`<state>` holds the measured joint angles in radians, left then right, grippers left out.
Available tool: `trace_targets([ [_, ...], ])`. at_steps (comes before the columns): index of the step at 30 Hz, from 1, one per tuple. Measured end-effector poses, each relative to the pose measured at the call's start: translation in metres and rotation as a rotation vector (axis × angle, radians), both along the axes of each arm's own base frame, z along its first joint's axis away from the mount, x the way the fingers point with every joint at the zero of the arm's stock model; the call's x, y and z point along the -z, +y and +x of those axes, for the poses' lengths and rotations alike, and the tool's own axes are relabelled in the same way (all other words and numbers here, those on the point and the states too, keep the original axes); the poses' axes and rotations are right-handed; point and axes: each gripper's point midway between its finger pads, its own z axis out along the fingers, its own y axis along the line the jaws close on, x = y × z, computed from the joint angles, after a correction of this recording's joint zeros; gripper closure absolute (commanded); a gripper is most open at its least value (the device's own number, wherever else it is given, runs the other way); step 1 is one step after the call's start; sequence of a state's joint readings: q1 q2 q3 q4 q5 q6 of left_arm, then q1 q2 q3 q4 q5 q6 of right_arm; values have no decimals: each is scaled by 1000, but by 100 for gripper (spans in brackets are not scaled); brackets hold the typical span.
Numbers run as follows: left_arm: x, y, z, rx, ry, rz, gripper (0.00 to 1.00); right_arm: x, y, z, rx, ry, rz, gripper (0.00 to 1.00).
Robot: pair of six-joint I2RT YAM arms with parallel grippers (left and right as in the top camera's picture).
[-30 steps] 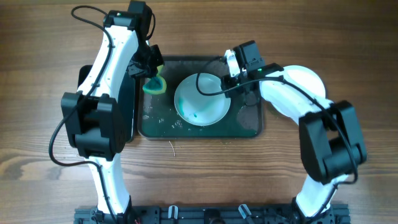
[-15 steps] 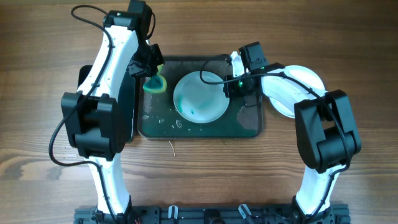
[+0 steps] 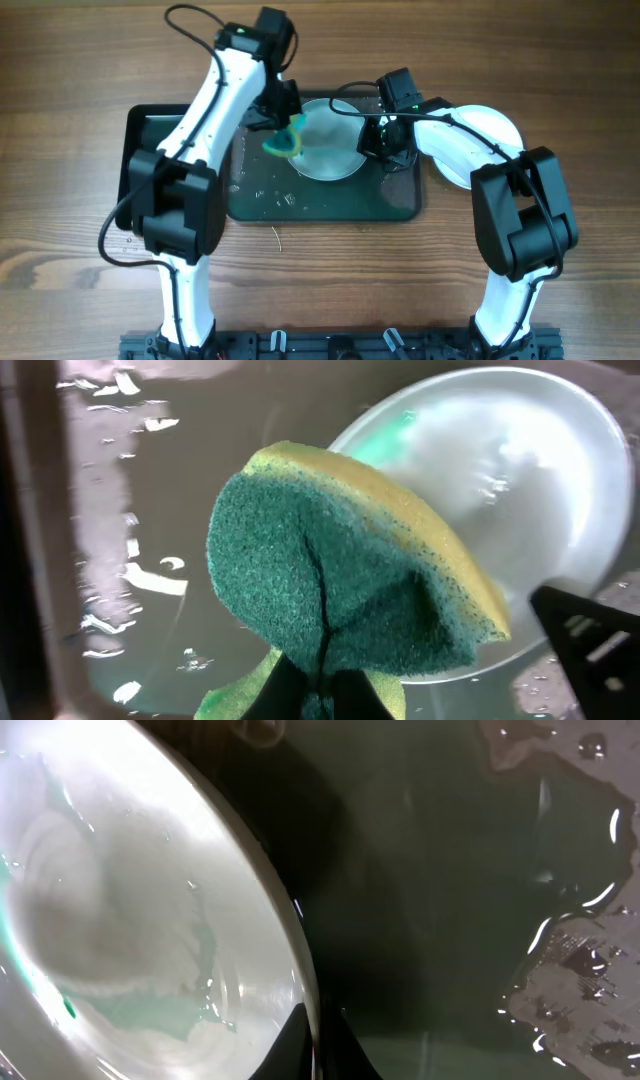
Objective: Clean dirty plates on tray and stack at the side
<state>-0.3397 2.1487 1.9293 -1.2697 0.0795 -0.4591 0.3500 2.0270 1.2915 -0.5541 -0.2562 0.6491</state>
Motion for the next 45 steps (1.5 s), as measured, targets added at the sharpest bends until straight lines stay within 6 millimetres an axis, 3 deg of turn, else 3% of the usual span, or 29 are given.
trace_targets([
  [6, 2, -16, 7, 10, -41, -17, 96, 0, 0, 0, -21, -8, -6, 96],
  [11, 31, -20, 18, 4, -27, -13, 96, 0, 0, 0, -22, -8, -6, 96],
  [17, 66, -32, 5, 65, 48, 10, 96, 0, 0, 0, -25, -9, -6, 96],
  [21, 83, -39, -15, 100, 101, 17, 96, 0, 0, 0, -26, -8, -7, 96],
  [25, 87, -47, -15, 139, 88, -11, 96, 0, -1, -1, -31, -7, -11, 96],
  [31, 83, -81, -11, 291, 51, -223, 96, 0, -4, -2, -26, -7, -28, 96],
  [35, 80, -90, -15, 343, 54, -293, 96, 0, -4, -2, -26, -7, -28, 96],
  [40, 74, -80, -7, 323, 59, -381, 96, 0, -4, -2, -26, -7, -28, 96],
  [42, 76, -67, -2, 258, 70, -357, 96, 0, -4, -2, -26, -8, -28, 96],
  [45, 87, -25, -5, 50, 136, -174, 96, 0, -4, -1, -26, -9, -27, 96],
])
